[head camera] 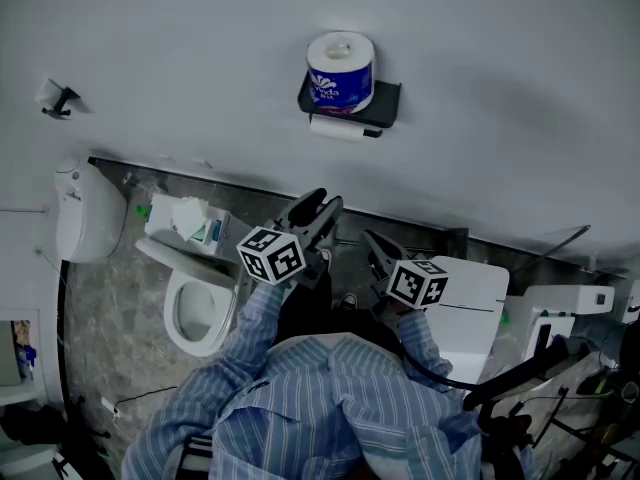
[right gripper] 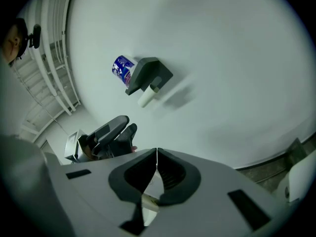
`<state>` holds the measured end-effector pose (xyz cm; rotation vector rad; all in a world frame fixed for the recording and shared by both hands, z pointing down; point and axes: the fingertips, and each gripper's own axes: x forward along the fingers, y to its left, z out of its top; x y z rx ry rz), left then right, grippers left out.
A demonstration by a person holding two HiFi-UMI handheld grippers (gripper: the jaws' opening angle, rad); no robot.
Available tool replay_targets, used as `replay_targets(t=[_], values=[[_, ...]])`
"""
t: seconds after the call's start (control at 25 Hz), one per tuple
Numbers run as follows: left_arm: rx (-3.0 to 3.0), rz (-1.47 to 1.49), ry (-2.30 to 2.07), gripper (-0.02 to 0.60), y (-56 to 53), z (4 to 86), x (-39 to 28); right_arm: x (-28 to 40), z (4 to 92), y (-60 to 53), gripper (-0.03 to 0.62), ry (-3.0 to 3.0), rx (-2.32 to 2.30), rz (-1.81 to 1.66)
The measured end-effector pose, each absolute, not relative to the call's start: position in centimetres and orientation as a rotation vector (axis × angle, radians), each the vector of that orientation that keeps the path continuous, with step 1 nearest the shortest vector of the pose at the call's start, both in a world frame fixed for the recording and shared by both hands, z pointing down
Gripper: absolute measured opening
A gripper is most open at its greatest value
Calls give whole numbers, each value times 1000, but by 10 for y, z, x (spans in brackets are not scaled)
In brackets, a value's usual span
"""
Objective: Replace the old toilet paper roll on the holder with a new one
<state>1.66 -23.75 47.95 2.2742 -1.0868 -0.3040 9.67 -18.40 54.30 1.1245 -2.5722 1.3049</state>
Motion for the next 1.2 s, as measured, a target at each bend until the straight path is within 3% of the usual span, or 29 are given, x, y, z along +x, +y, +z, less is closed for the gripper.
replay_targets(t=[0.52, 1.08, 1.2], values=[[2110, -565, -842, 244, -332, 463, 3, 93, 528, -260, 6, -2566, 1290, 1295], [1908, -685, -582, 239, -366, 464, 7, 96, 534, -283, 6, -2496, 1395, 1337], [1881, -699, -541, 193, -366, 462, 11, 96, 534, -283, 6, -2497, 1402, 1346]])
